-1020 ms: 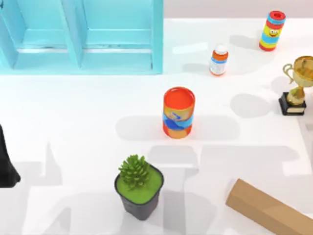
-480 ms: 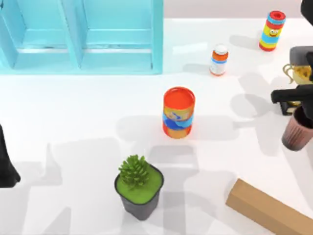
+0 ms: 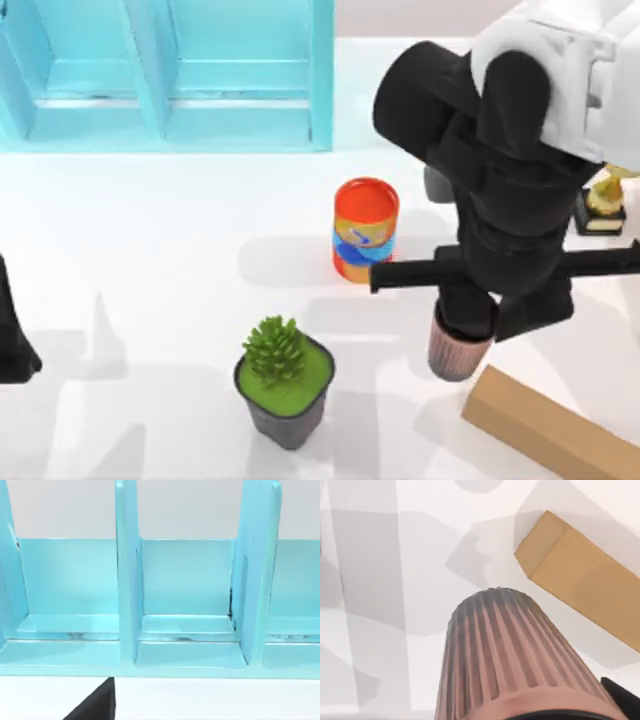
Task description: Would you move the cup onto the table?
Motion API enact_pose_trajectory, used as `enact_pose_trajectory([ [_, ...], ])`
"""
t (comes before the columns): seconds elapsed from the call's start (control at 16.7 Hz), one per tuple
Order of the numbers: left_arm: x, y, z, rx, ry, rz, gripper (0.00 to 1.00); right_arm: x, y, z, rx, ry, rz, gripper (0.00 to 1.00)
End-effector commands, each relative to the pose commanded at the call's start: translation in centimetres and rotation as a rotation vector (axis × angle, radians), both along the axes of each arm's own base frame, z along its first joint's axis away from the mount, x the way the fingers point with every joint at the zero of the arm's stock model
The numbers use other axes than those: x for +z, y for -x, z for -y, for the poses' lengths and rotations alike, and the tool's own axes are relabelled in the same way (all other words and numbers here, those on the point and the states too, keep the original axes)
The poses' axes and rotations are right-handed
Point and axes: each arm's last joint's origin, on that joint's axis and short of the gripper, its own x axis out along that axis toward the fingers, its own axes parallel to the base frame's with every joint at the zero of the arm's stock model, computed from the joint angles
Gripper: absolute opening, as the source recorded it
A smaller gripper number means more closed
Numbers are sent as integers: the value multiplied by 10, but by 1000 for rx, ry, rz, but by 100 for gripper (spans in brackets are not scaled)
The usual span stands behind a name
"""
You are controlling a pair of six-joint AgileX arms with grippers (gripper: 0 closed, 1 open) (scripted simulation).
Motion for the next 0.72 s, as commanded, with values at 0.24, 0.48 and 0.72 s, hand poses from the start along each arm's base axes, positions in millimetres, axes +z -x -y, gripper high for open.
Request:
enact_pose_trajectory([
  [0.24, 0, 0, 0, 0, 0, 0, 100, -1, 18, -20, -24, 10, 1, 0],
  [0.48, 0, 0, 0, 0, 0, 0, 100, -1, 19, -21, -26, 12, 0, 0],
  [0.72, 0, 0, 0, 0, 0, 0, 100, -12, 18, -21, -31, 11, -1, 0],
])
